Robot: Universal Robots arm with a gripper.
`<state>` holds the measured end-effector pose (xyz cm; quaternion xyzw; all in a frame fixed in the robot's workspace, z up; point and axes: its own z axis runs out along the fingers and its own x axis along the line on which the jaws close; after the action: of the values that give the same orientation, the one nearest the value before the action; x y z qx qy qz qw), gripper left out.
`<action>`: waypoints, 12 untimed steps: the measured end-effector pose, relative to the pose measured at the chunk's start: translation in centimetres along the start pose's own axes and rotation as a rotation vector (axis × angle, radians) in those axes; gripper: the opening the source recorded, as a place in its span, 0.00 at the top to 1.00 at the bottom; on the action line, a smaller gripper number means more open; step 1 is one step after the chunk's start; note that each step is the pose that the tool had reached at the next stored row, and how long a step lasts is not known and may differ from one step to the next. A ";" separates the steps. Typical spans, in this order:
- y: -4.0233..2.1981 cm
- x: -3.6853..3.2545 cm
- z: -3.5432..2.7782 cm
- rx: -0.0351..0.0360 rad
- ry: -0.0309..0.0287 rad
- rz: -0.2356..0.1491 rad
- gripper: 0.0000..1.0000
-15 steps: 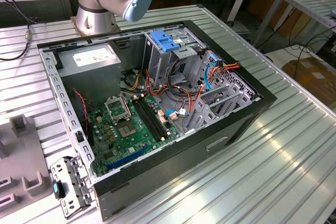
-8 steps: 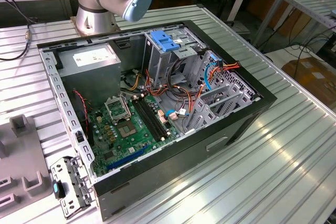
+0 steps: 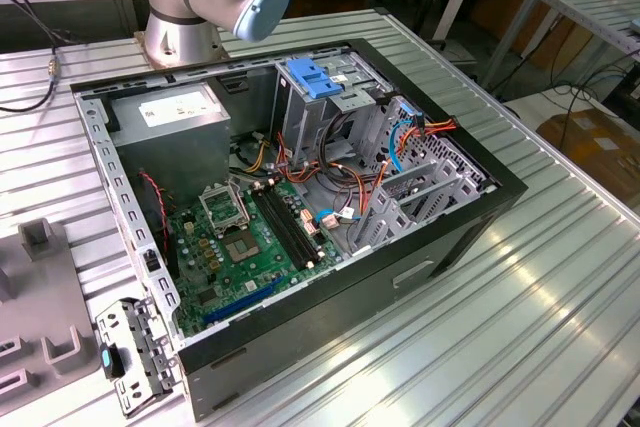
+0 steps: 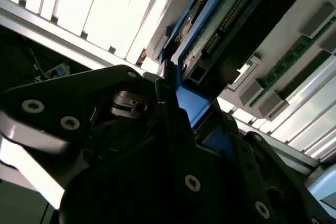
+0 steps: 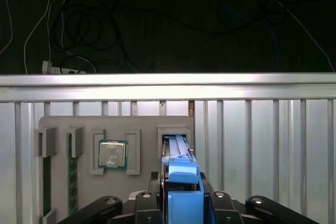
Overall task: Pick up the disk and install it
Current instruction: 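Pick up the disk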
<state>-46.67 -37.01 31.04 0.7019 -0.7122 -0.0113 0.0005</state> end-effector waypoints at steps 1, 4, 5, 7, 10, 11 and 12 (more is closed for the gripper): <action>0.00 0.00 -0.20 0.0000 0.0000 0.000 0.63; 0.02 -0.02 -1.07 0.0000 0.0000 0.000 0.63; 0.02 -0.02 -1.34 0.0001 -0.0001 0.000 0.63; 0.03 -0.03 -1.99 0.0000 0.0000 0.000 0.63; 0.05 -0.04 -2.78 0.0001 0.0000 0.000 0.63; 0.06 -0.05 -3.24 0.0000 0.0000 0.000 0.63; 0.06 -0.05 -3.43 0.0000 0.0000 0.000 0.63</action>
<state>-46.67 -37.01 34.48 0.7019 -0.7122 -0.0114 0.0005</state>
